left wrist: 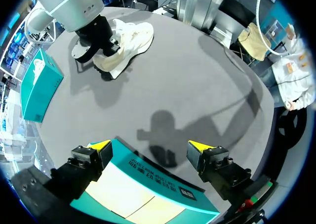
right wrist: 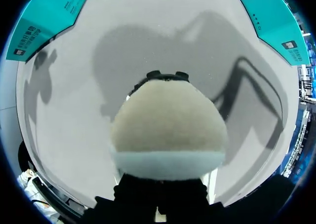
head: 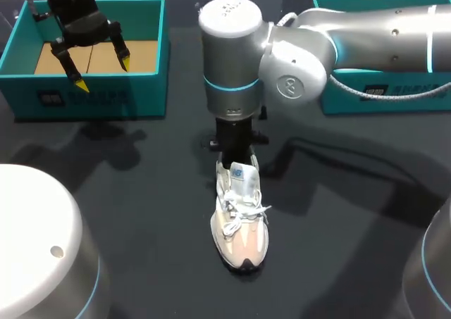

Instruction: Take the shoe out of the shoebox, open the shoe tongue, remove and reinsert the insole, then place the shoe into the shoebox

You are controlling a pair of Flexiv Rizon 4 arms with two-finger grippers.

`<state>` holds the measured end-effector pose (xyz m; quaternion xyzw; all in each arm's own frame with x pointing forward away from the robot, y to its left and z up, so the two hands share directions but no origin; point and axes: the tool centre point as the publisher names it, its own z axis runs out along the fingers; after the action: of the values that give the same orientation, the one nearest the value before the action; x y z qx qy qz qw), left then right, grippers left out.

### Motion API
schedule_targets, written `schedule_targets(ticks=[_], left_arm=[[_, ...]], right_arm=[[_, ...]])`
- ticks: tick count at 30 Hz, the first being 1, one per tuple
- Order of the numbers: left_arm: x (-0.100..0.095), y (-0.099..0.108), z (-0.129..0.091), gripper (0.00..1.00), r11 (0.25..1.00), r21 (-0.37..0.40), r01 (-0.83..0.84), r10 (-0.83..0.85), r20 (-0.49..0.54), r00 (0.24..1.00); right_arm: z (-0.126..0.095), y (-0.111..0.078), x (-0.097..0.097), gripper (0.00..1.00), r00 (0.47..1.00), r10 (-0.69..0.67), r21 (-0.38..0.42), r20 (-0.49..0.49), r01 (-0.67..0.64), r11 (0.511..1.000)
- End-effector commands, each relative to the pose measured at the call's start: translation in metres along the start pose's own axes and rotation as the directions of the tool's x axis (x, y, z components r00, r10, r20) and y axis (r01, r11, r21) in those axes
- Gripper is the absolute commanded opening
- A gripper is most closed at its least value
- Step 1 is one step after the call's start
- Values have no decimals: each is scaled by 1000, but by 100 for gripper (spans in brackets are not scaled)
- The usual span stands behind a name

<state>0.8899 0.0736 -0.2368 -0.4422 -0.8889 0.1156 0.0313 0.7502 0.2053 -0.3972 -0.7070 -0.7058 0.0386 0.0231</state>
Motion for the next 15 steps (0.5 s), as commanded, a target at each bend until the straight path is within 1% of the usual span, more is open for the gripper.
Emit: schedule_targets(ticks=[1, 5, 7, 10, 15], left_arm=[[0, 0, -1, 100, 1000, -1, -1, 1, -2, 1000], [0, 0, -1, 100, 1000, -1, -1, 1, -2, 1000], [0, 0, -1, 100, 1000, -1, -1, 1, -2, 1000], [0, 0, -1, 100, 1000, -1, -1, 1, -2, 1000], [0, 0, -1, 100, 1000, -1, -1, 1, -2, 1000]], right_arm=[[-3, -13, -8, 0, 1000, -3, -6, 2, 3, 1000], [-19, -14, -7, 0, 999, -49, -2, -24, 49, 999], [-23, -12, -6, 0, 996, -78, 18, -51, 79, 997], [-28, -10, -5, 0, 992, -103, 52, -79, 108, 993], [-31, -10, -5, 0, 989, -127, 91, -70, 133, 987]])
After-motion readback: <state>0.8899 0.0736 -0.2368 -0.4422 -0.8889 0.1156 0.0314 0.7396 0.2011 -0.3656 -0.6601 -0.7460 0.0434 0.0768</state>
